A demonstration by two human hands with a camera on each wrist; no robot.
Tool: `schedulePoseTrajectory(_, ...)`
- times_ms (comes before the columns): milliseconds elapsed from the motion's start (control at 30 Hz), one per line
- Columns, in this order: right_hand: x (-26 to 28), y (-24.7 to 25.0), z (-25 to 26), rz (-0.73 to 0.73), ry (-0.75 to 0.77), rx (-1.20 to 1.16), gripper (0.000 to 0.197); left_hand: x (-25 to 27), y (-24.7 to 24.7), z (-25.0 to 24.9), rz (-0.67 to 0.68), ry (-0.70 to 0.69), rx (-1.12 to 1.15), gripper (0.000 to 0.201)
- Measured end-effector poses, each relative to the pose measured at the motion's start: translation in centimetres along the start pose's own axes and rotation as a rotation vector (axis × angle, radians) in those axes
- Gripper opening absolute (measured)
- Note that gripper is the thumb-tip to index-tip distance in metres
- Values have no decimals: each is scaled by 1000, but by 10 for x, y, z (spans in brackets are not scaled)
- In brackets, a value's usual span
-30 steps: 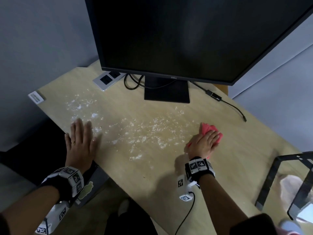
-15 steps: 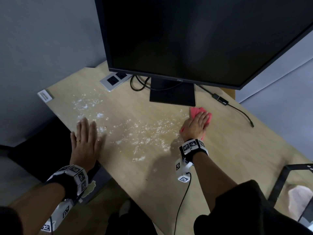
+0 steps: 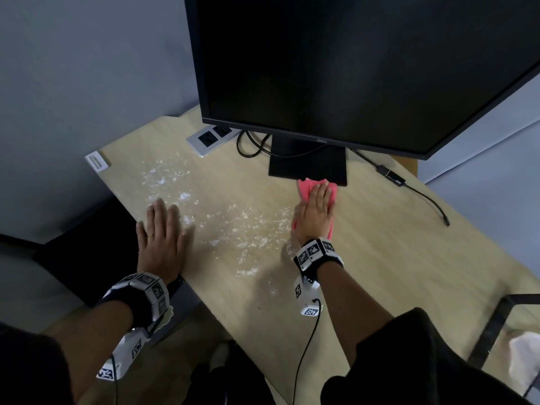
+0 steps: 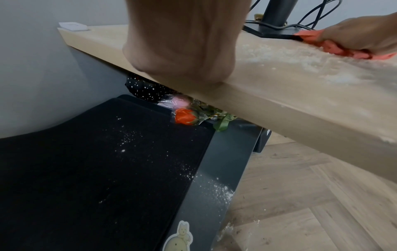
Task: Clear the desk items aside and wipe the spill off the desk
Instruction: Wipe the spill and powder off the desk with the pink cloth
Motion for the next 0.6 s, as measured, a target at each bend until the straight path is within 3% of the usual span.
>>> schedulePoseTrajectory(400, 46, -14, 61, 23, 317, 185, 61, -1, 2, -3, 19, 11, -2, 79)
schedulePoseTrajectory(600, 76, -17, 79, 24, 504, 184, 55, -2, 4, -7, 51, 2, 10, 95)
Point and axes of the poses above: each hand's wrist, its own x-axis away from the middle knuckle, its own y-axis out of the back of the hand, z = x × y, the point moved 10 cm from there along -x, towards the middle knuckle, and after that the axes turned 15 degrees about -y, right-handed, at the moved point
